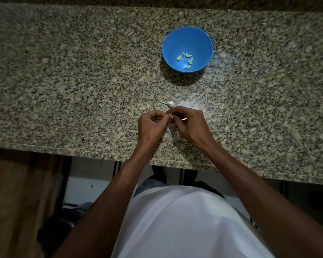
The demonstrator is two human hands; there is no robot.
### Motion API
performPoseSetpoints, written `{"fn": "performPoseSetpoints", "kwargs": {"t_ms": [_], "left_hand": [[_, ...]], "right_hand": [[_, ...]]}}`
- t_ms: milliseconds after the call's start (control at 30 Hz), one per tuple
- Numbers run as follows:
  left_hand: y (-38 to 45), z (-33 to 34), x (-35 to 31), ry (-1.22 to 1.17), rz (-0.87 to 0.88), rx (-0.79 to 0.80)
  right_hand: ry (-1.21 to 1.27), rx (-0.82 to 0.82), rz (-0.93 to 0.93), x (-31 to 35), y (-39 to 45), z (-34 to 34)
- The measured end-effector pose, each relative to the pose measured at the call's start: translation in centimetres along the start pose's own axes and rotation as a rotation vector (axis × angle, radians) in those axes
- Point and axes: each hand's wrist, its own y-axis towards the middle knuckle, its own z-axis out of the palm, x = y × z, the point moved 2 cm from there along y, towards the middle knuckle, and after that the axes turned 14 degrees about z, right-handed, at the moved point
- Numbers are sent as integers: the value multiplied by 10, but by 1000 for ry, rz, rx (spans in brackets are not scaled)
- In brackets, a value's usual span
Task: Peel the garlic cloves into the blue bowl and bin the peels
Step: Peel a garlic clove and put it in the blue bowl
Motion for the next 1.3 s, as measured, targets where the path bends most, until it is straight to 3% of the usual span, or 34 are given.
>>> {"fn": "performPoseSetpoints", "kwargs": {"t_ms": [267,400,567,1067,1300], "left_hand": [[-1,-2,-1,-9,8,-12],[-5,-5,4,-13,-6,-15],[-8,-10,8,-1,5,-3],[-7,0,-4,-78,149,152],[-9,19,-12,45,200,54]], "right_hand": [[592,78,374,-16,-1,5],[709,157,465,-18,1,-2],[740,244,494,-20,1,-11],[481,126,418,-23,-7,-19],[668,135,614,-27,-10,-24]]}}
